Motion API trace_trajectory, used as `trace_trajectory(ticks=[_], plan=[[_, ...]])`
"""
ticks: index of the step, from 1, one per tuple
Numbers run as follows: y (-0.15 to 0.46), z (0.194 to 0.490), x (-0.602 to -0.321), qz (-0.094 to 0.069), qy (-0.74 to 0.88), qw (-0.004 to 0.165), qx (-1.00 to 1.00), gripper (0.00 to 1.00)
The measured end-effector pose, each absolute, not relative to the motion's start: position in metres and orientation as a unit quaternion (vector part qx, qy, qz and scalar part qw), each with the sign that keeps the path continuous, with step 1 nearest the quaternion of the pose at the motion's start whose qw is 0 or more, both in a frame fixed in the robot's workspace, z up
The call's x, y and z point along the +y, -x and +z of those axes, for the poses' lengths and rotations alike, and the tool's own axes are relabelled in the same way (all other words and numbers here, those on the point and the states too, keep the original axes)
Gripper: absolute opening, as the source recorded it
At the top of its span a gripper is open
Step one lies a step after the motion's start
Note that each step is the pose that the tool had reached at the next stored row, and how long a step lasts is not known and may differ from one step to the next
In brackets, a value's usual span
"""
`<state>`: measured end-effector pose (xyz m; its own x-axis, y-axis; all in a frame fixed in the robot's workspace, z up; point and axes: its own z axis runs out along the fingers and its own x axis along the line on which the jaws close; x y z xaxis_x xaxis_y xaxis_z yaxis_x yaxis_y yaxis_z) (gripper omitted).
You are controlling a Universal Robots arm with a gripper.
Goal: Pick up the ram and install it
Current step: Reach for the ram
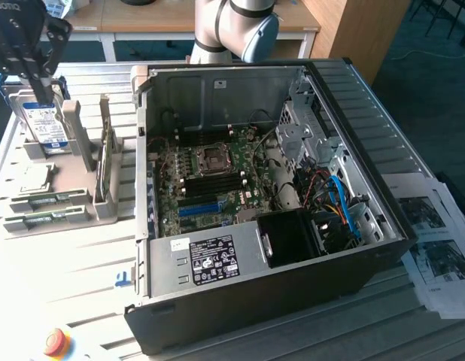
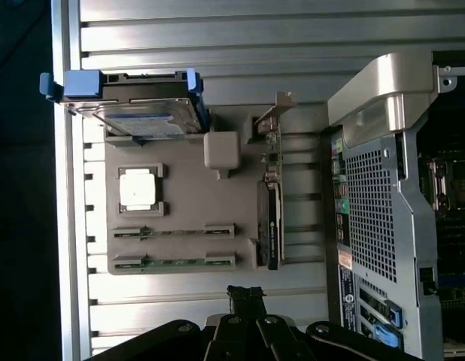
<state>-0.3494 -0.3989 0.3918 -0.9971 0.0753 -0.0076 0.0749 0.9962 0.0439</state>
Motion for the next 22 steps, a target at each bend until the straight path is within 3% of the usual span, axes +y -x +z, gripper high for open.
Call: trace_trajectory(ticks=[22], plan=[[0.41,0.391,-0.399,0.022,-0.038,0.002,0.999,0.1]])
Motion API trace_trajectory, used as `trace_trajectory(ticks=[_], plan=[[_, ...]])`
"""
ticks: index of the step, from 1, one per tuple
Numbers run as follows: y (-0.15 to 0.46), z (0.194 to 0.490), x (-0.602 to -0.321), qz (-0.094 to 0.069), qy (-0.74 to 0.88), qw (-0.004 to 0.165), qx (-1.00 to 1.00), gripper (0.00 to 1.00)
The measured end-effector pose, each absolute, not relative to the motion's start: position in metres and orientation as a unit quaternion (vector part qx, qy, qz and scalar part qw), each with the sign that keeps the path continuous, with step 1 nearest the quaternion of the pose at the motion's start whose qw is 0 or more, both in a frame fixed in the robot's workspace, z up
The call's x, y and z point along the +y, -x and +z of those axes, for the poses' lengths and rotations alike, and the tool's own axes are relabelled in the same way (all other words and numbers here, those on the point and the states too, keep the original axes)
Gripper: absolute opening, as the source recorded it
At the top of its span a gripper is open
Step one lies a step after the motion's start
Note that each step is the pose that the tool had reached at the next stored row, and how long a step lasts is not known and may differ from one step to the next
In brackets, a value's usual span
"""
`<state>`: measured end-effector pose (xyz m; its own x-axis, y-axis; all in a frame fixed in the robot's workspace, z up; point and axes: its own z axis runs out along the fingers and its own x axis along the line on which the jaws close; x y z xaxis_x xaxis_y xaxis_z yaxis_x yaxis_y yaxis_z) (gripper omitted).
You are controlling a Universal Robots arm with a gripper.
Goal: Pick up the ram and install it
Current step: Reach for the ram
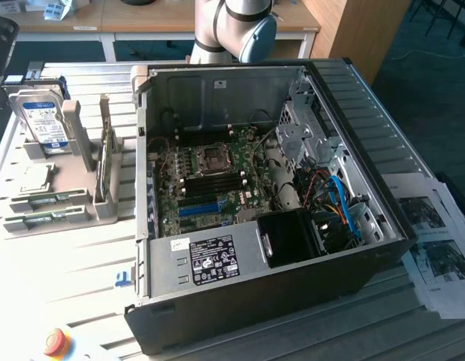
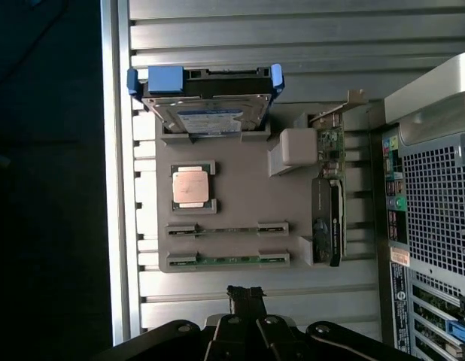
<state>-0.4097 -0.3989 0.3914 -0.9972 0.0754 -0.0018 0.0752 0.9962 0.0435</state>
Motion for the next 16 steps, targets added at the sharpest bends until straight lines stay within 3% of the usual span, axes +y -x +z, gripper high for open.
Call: trace_trajectory(ticks=[16], plan=[[0.4134,0.3915,-0.3935,0.022,-0.038,0.002,0.999,0.1]])
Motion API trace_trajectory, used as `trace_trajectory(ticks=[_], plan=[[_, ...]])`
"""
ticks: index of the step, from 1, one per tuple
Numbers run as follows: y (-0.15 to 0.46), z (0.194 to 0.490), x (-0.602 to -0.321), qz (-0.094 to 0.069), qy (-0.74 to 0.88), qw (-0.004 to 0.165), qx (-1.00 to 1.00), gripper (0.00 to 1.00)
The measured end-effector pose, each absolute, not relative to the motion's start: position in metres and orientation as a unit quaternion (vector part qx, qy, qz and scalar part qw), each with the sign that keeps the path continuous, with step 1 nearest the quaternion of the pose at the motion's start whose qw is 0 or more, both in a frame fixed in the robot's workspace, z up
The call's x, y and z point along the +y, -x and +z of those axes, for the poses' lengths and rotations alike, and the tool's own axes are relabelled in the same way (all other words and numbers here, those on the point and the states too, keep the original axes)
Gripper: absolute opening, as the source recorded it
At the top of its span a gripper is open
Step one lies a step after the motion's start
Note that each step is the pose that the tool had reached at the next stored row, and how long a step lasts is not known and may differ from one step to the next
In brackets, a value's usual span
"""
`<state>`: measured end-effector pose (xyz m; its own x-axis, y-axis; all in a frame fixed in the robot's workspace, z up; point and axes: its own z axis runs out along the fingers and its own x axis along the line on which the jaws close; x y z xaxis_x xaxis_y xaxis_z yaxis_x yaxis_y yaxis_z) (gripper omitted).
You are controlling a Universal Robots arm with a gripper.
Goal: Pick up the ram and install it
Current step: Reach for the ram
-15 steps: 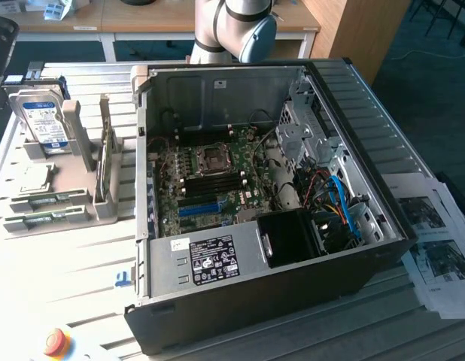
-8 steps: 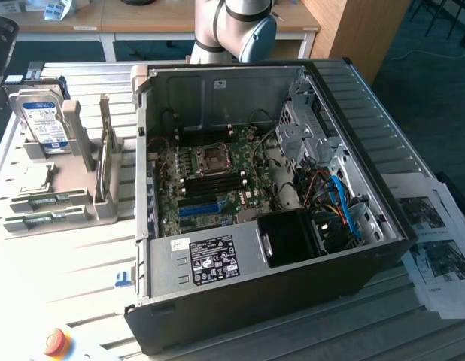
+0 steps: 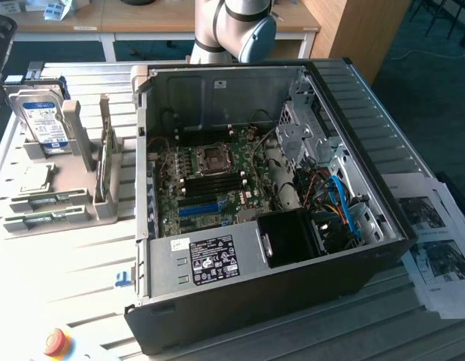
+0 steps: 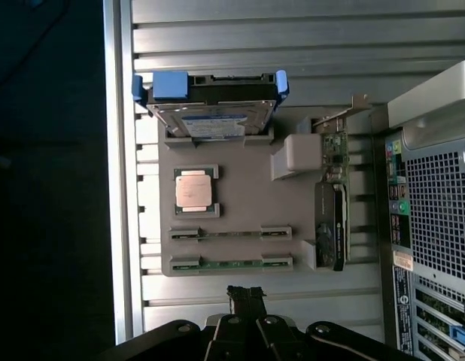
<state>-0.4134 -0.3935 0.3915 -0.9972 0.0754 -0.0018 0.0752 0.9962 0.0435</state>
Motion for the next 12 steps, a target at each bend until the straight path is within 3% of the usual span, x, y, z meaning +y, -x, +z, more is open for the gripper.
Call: trace_trajectory(ticks=[12], plan=[[0.419,0.3915,-0.3852,0.022,-0.038,0.002,0.999,0.1]])
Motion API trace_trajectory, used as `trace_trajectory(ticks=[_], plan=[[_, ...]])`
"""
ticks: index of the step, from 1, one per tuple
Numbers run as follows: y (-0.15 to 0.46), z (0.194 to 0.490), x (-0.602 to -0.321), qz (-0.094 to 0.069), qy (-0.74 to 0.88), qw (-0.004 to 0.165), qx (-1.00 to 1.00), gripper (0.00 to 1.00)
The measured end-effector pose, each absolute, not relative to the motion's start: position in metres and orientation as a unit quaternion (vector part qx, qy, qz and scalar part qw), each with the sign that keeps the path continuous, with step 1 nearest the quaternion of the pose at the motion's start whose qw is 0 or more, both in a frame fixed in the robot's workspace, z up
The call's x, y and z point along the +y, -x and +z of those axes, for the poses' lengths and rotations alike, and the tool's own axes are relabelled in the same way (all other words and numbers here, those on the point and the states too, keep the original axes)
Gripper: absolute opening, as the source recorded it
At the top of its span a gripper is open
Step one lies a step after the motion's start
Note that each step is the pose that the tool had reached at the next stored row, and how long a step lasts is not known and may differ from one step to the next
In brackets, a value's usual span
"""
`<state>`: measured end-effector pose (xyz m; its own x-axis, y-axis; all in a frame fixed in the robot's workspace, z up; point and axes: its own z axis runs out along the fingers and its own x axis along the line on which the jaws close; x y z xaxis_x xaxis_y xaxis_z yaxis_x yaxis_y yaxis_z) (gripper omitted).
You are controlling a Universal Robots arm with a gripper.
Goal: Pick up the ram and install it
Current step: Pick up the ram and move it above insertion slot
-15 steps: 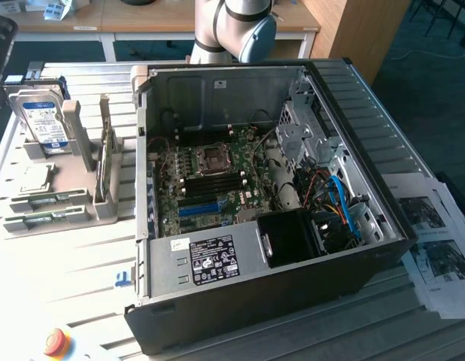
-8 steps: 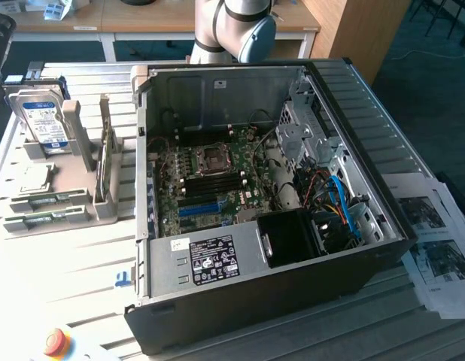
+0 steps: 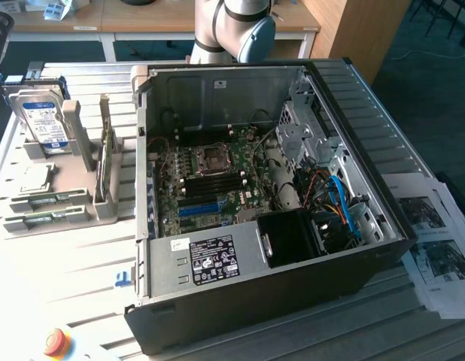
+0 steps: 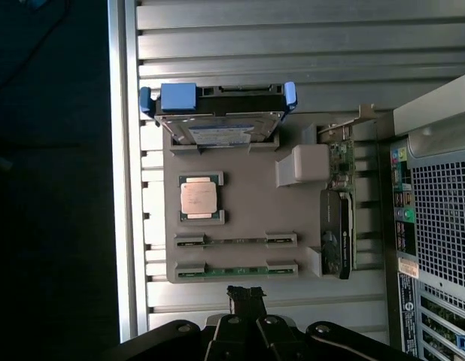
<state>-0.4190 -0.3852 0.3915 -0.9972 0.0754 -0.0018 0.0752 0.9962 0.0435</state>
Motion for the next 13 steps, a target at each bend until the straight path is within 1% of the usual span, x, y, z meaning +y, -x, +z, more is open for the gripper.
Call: trace_trajectory(ticks=[13], plan=[[0.4191,0.3915,-0.3852,0.022,-0.035,0.002,0.999,0.1]])
